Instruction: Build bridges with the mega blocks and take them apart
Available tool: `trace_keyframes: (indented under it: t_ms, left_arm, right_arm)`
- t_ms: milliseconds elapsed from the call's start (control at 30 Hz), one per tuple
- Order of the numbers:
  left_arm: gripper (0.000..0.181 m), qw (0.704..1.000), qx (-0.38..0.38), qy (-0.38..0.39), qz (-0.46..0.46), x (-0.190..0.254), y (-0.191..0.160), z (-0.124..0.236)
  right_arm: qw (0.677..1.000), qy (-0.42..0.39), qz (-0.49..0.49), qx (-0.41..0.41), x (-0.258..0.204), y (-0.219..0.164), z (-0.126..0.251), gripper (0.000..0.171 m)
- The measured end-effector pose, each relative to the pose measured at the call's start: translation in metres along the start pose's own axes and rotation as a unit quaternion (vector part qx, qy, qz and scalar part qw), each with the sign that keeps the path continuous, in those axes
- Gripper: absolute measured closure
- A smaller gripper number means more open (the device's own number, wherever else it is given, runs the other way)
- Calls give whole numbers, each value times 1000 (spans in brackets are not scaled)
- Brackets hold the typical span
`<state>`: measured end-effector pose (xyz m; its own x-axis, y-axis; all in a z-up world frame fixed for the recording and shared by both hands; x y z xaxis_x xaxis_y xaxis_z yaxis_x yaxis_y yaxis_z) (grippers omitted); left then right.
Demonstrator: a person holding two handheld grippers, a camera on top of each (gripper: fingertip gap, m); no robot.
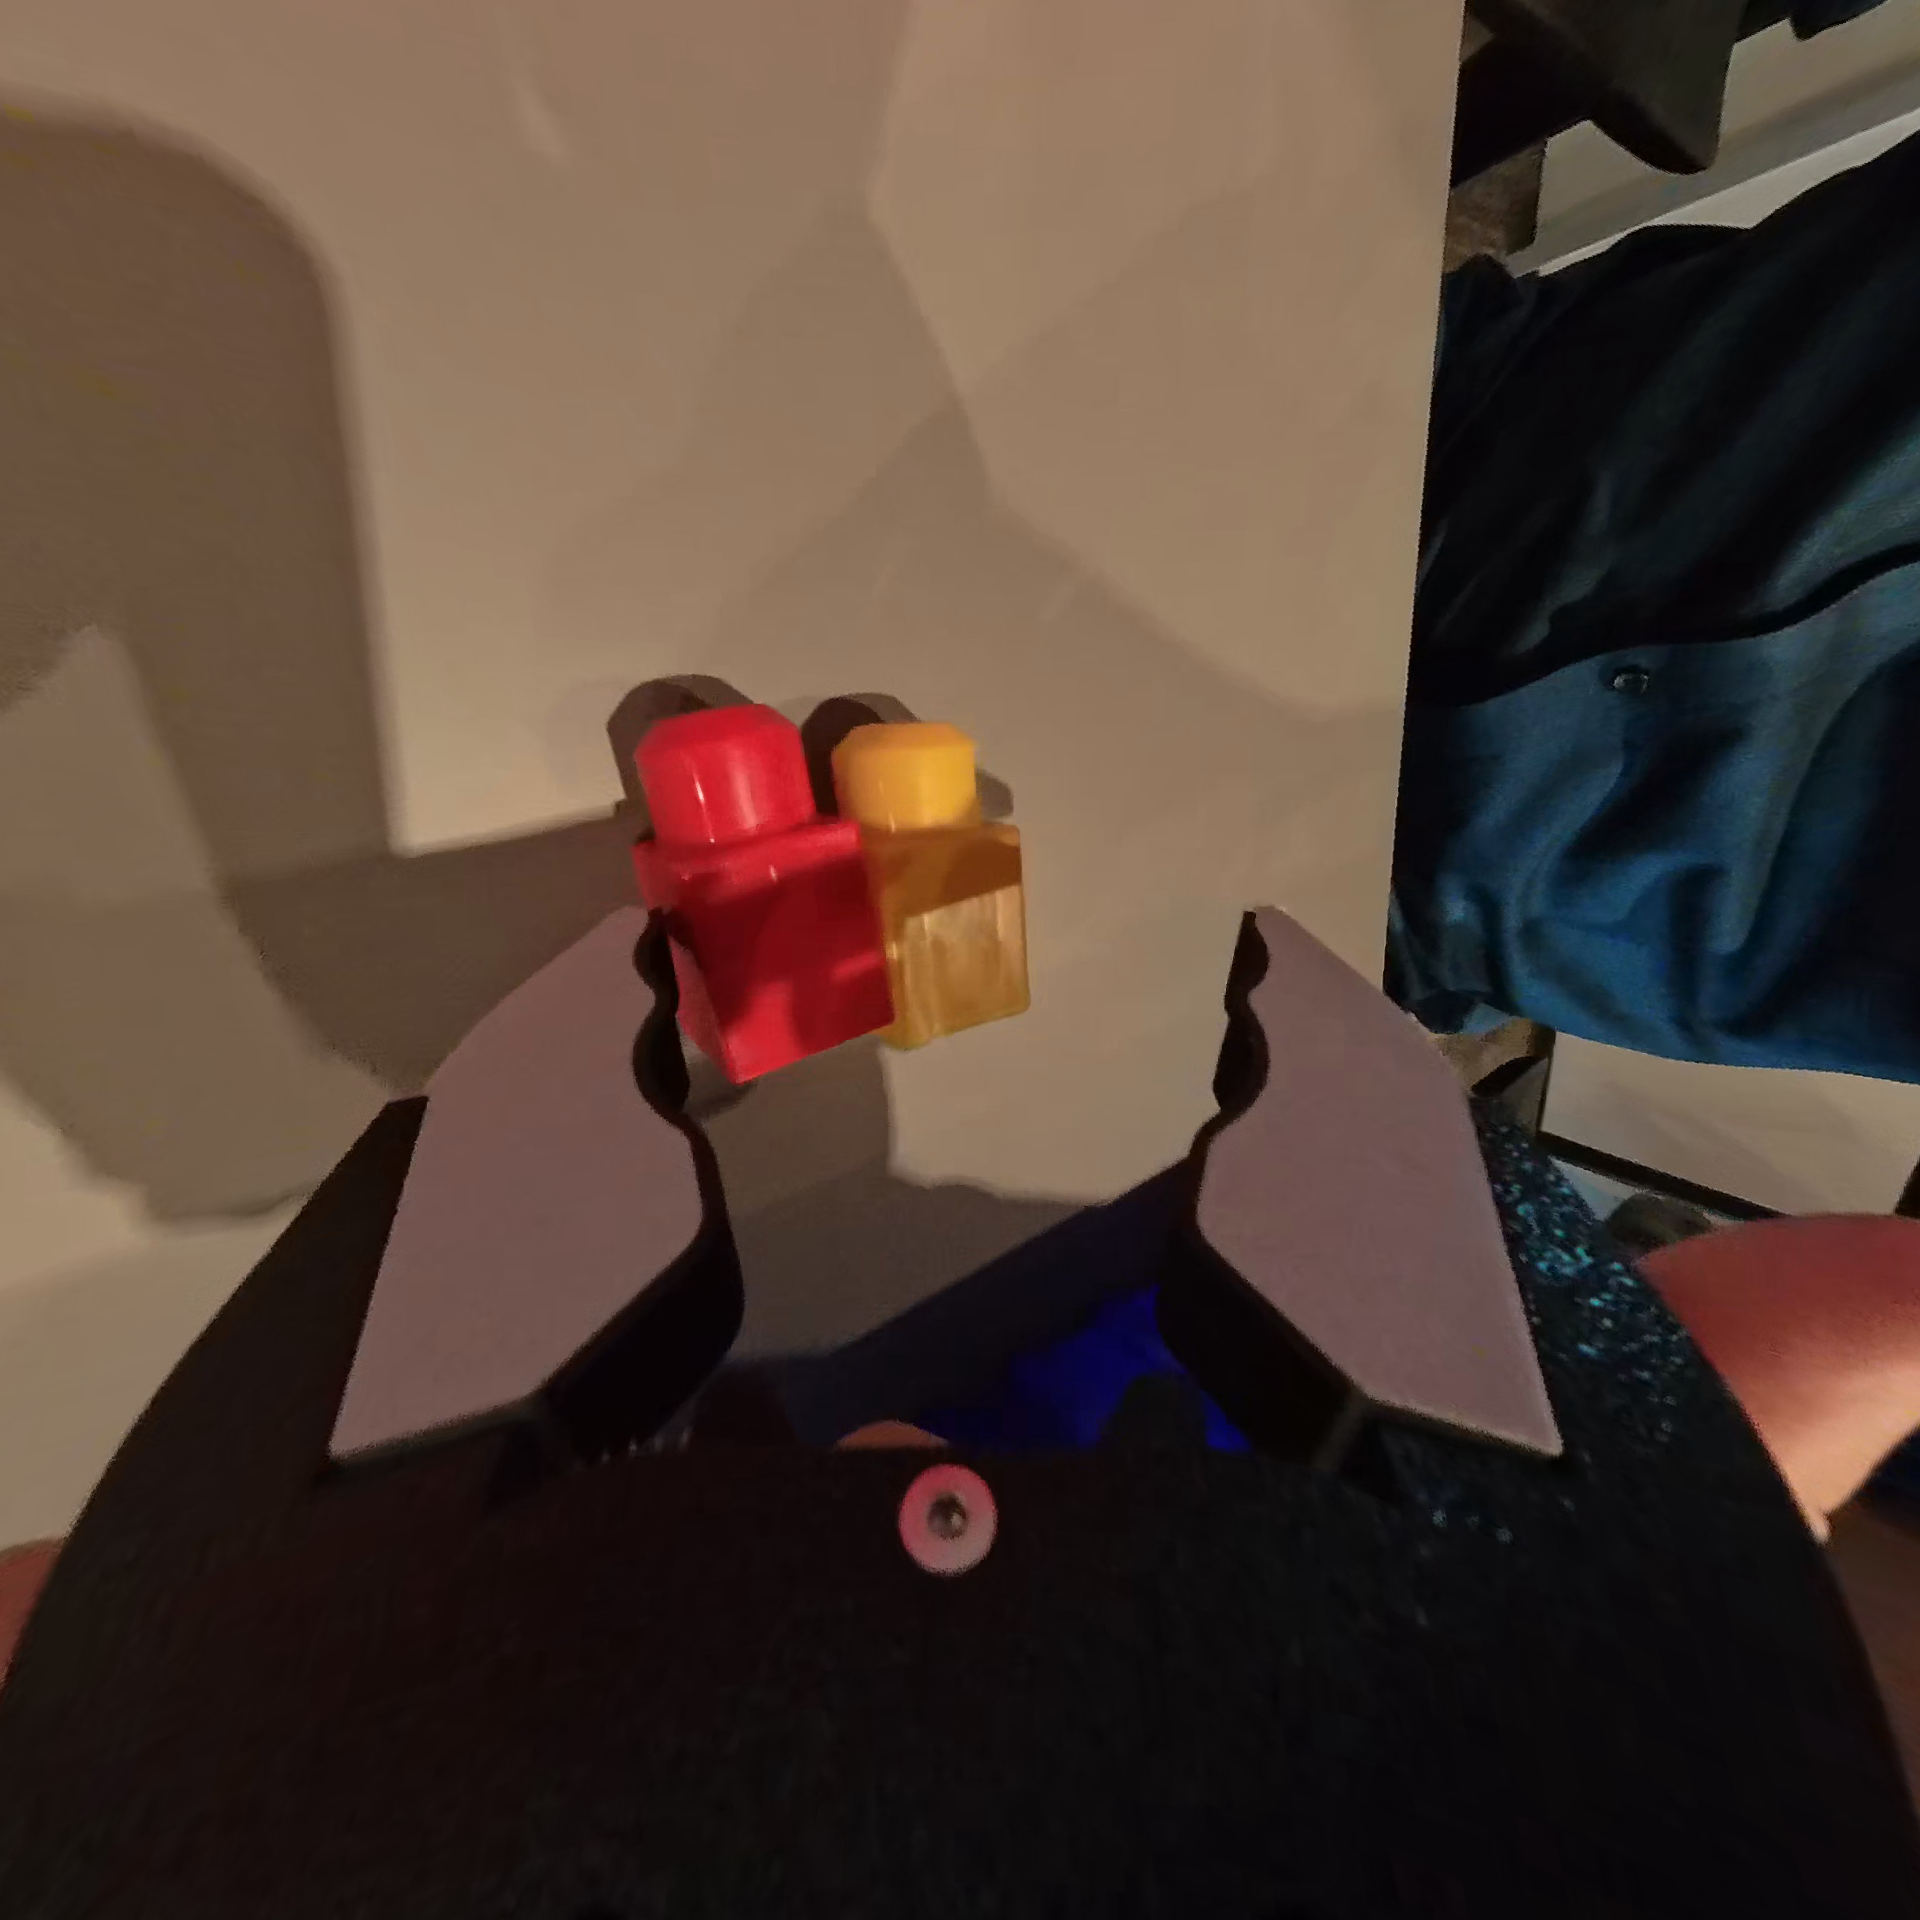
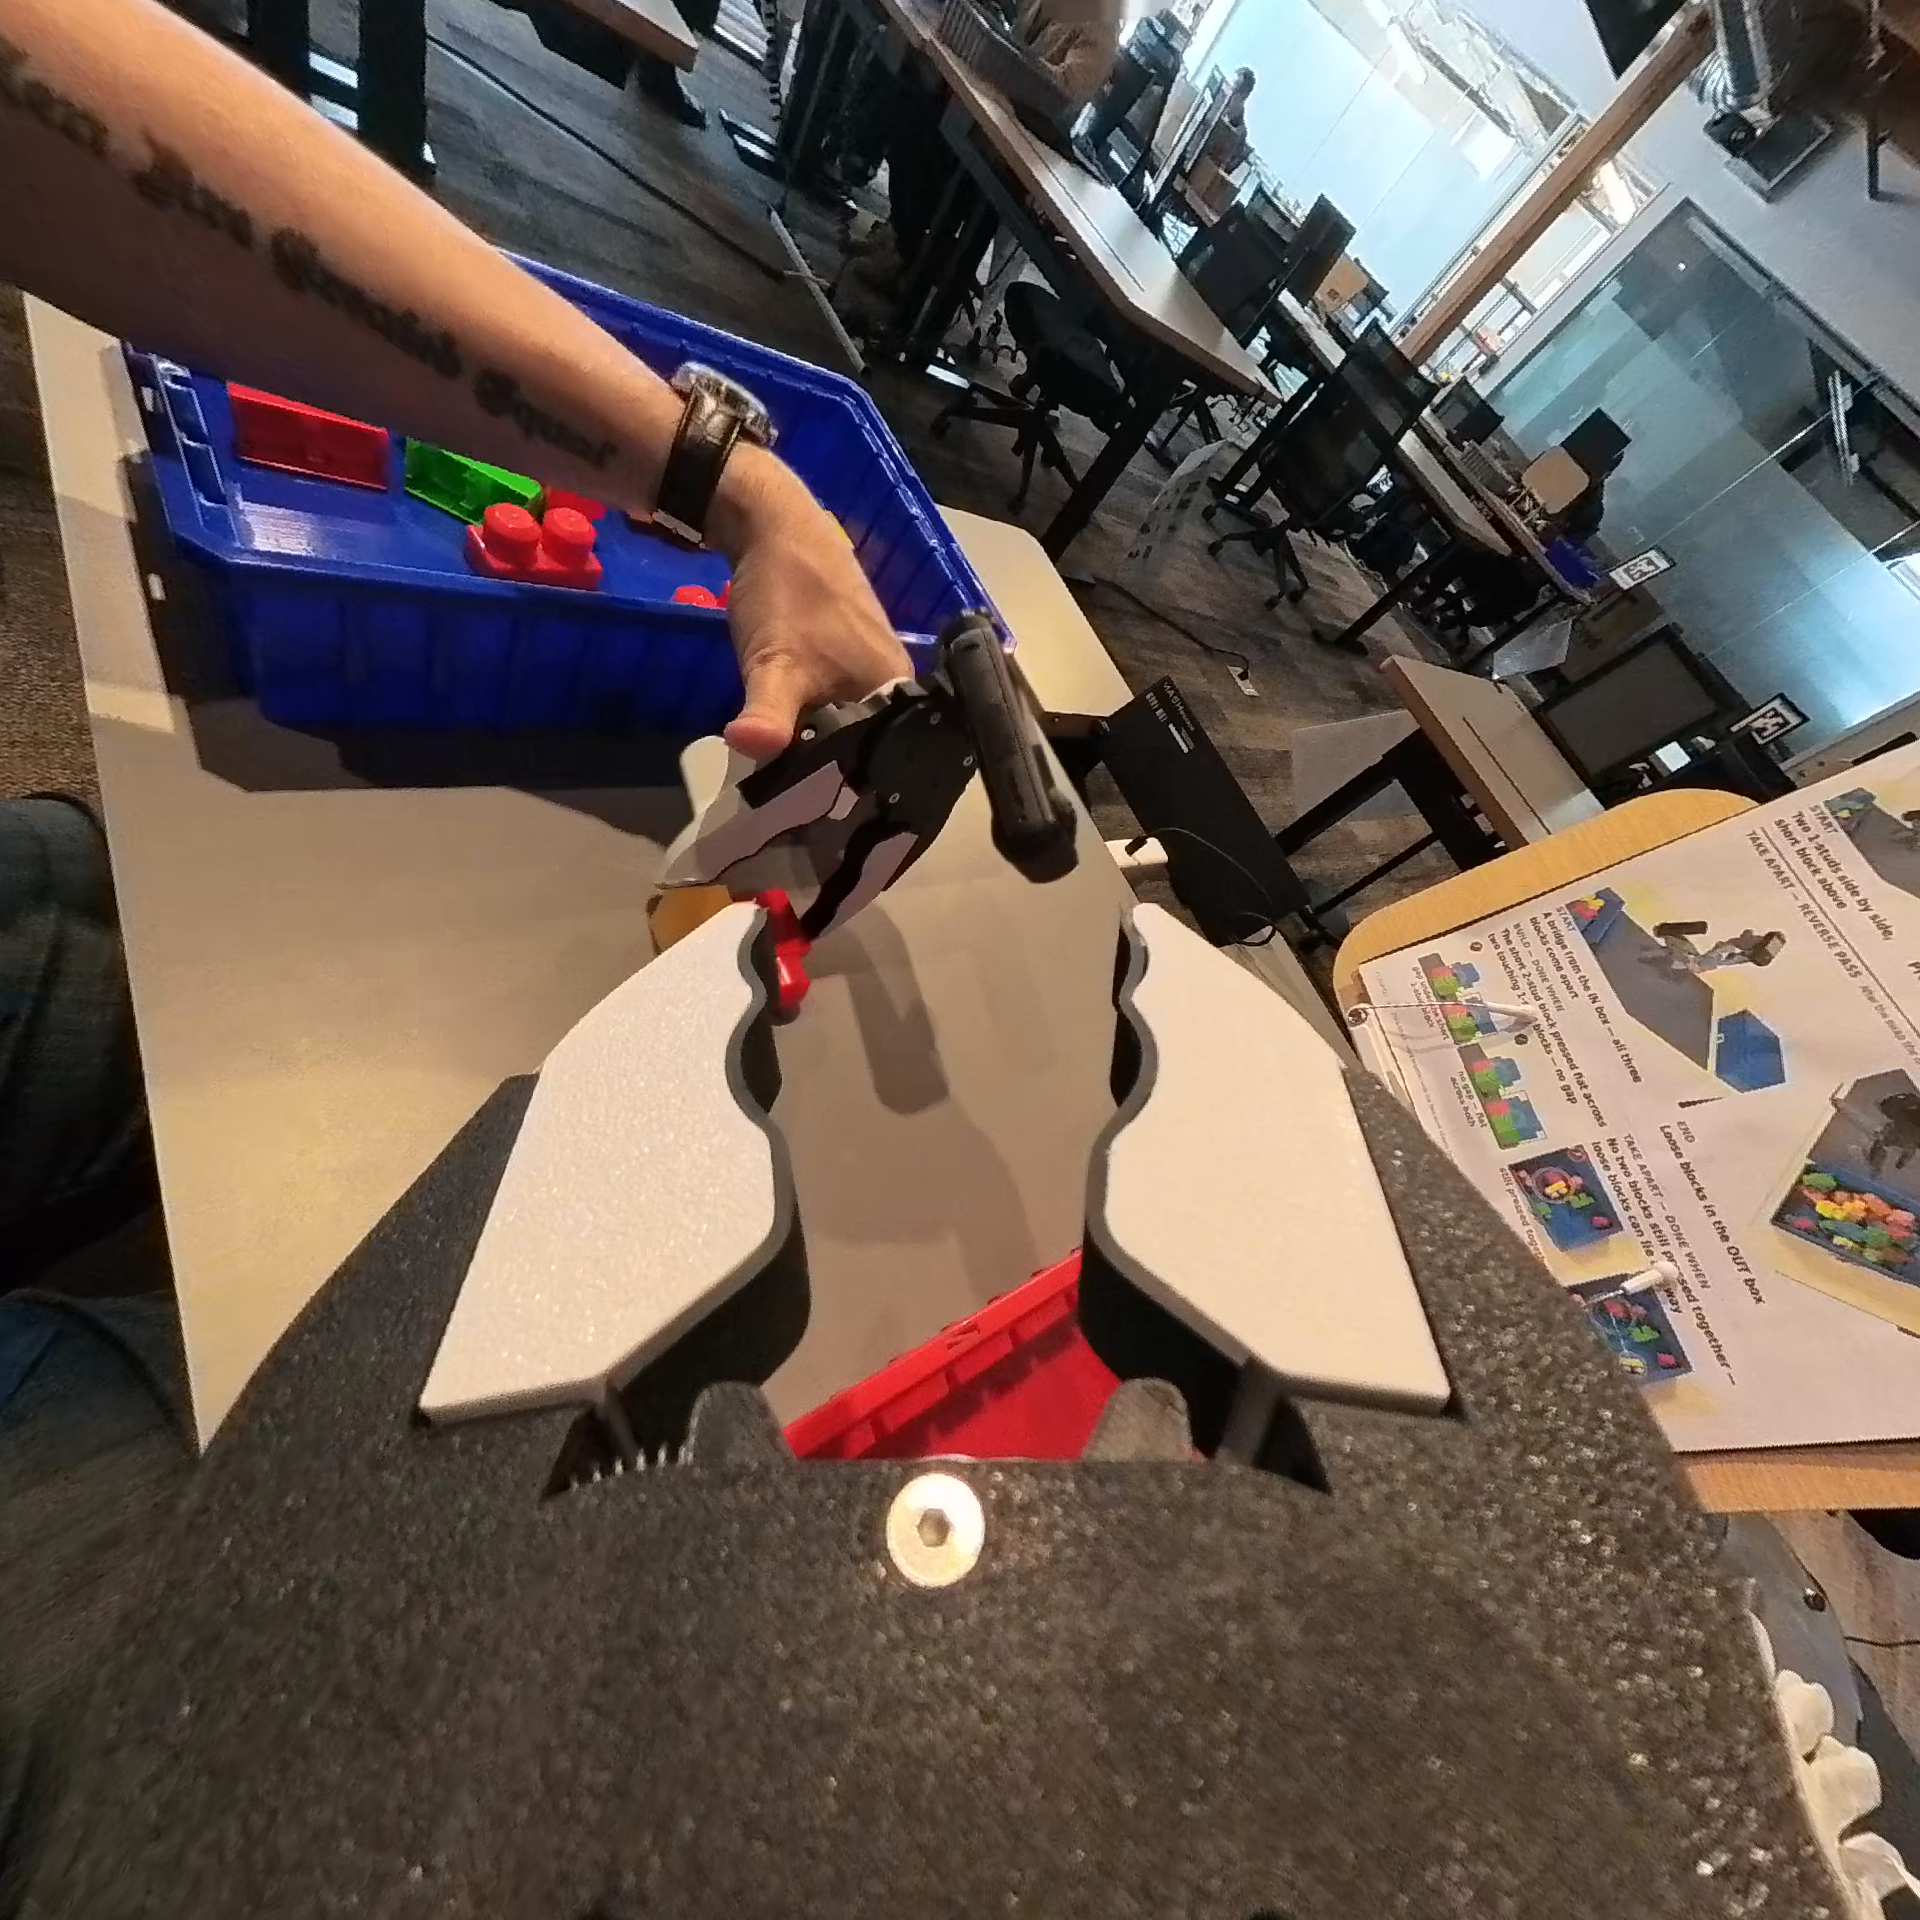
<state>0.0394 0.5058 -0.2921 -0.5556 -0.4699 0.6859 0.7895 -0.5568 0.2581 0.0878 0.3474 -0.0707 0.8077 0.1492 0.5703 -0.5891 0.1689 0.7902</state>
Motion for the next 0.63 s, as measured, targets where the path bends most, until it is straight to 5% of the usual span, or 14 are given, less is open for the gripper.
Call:
trace_keyframes:
  t_ms: [333,633]
  left_arm:
    - [81,1000,7,0,-16,7,1,0]
    - [81,989,-33,133,-55,12,-1,-4]
  right_arm:
    - [1000,2,0,-2,-1,-1,-2,109]
    - [1000,6,2,-5,-3,-1,-4,109]
Point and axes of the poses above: each gripper's, where its closed fingertips meet, z back along the fingers, y out of its top, x = y × z across the jaws, the point moved 2 cm from there along z, back along the fingers, and after that the axes turned 10 degrees about -y, right-handed, at the moved point
